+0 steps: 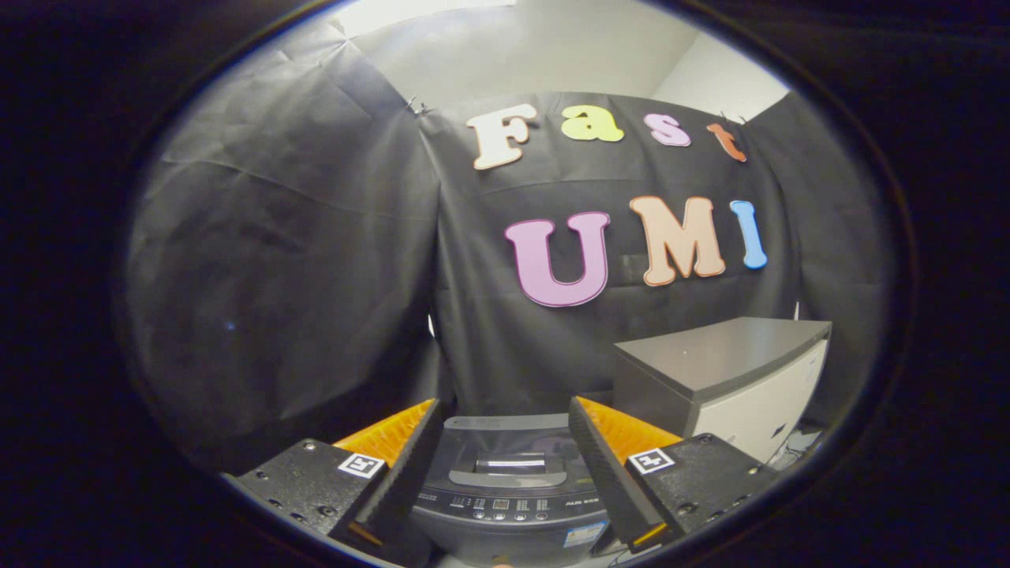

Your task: Put the clothes into the washing machine and then close the washing machine lid.

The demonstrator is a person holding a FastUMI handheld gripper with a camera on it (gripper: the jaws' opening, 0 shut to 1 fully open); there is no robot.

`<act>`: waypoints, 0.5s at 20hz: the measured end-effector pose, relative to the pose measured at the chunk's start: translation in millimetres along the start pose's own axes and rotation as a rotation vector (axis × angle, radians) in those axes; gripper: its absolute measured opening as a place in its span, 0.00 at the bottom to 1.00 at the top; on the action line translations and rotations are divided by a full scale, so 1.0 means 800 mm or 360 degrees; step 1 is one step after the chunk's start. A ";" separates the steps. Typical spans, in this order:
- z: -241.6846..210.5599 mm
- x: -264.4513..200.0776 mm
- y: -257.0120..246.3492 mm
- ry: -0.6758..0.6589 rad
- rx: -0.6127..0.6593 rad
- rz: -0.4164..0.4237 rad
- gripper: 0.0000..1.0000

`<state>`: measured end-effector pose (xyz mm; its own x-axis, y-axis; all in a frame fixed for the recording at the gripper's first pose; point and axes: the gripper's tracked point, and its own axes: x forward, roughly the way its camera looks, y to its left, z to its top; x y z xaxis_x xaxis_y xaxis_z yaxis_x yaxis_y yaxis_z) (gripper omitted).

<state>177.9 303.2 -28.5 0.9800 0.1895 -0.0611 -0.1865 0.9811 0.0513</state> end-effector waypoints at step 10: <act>0.013 -0.093 -0.070 -0.0006 -0.0085 -0.0061 0.96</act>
<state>116.0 233.4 -16.3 0.9867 0.1516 -0.0580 -0.1521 0.9884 -0.0041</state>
